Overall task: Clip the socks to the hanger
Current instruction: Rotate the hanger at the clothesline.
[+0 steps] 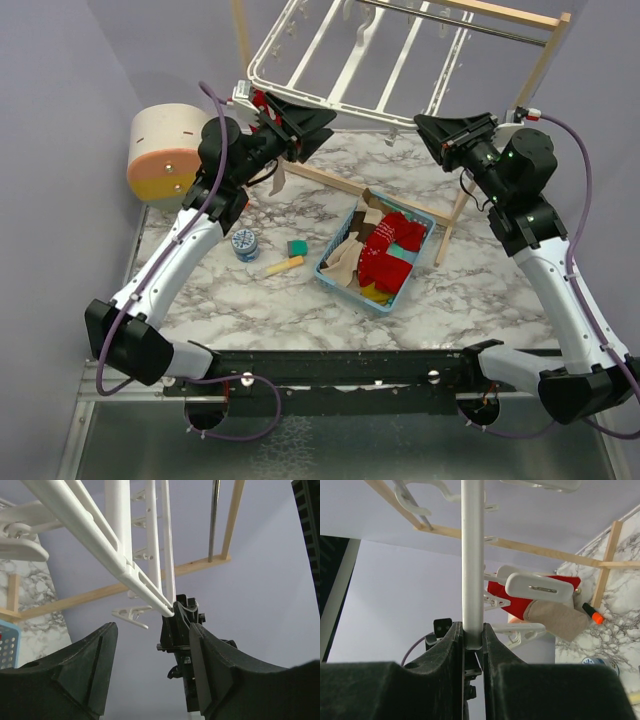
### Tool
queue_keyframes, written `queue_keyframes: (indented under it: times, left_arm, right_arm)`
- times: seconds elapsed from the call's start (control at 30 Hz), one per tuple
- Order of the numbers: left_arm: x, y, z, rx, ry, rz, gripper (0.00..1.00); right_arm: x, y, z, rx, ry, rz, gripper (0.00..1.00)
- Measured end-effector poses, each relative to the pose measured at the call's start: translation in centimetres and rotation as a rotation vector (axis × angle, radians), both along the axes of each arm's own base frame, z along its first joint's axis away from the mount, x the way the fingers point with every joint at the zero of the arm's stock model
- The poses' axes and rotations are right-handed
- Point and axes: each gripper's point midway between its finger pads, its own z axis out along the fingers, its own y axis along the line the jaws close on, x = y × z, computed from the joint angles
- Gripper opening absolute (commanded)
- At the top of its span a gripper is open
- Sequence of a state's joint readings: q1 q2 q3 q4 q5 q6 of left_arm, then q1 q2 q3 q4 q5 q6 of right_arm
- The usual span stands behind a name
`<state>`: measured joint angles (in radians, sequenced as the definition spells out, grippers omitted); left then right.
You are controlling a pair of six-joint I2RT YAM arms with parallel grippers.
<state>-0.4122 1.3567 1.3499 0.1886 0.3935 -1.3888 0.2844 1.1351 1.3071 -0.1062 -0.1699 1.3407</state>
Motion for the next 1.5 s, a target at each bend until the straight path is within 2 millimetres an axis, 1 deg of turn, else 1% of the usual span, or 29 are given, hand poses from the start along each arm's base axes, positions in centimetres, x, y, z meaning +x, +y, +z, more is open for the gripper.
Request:
queue_keyframes:
  times: [0.07, 0.3, 0.37, 0.43, 0.5, 0.6, 0.7, 0.77, 0.87, 1.0, 1.1, 1.33, 1.5]
  left_arm:
    - [0.2, -0.6, 0.1, 0.001, -0.002, 0.003, 0.59]
    - [2.7, -1.3, -0.4, 0.015, 0.003, 0.075, 0.49]
    - [3.3, -1.3, -0.7, 0.022, 0.006, 0.093, 0.46]
    - [3.9, -1.3, -1.0, 0.027, 0.010, 0.109, 0.40]
    - [4.5, -1.4, -1.3, 0.031, 0.015, 0.120, 0.30]
    - [4.9, -1.6, -1.3, 0.028, 0.017, 0.123, 0.20]
    - [4.9, -1.6, -1.0, 0.006, 0.020, 0.121, 0.12]
    - [4.9, -1.6, -0.6, 0.000, 0.014, 0.122, 0.08]
    - [4.9, -1.5, -0.6, 0.001, 0.014, 0.124, 0.04]
    - [4.9, -1.4, -0.5, 0.000, 0.015, 0.131, 0.04]
    - [4.8, -1.4, -0.3, -0.002, 0.014, 0.131, 0.04]
    - [4.4, -0.8, 0.8, -0.049, 0.033, 0.124, 0.01]
    - [4.2, -0.2, 1.5, -0.090, 0.050, 0.108, 0.04]
  right_arm:
    - [0.0, 0.1, 0.0, -0.001, 0.001, 0.007, 0.03]
    - [-0.2, 0.4, -0.1, -0.002, 0.002, 0.024, 0.04]
    - [-0.2, 0.5, -0.1, -0.002, 0.002, 0.029, 0.05]
    - [-0.3, 0.5, -0.1, -0.003, 0.002, 0.033, 0.08]
    - [-0.3, 0.6, -0.1, -0.006, 0.001, 0.034, 0.17]
    - [-0.3, 0.6, -0.2, -0.017, -0.003, 0.034, 0.37]
    - [-0.4, 0.6, -0.5, -0.039, -0.003, 0.037, 0.54]
    - [-0.6, 0.5, -0.8, -0.059, 0.000, 0.036, 0.62]
    - [-1.4, 0.1, -0.8, -0.099, -0.015, 0.028, 0.68]
    - [-3.1, -0.9, 0.1, -0.156, -0.070, -0.004, 0.70]
    - [-3.9, -1.7, 0.4, -0.206, -0.097, -0.033, 0.70]
    - [-4.5, -3.3, -0.4, -0.318, -0.110, -0.103, 0.70]
    - [-4.9, -4.4, -0.8, -0.387, -0.120, -0.147, 0.70]
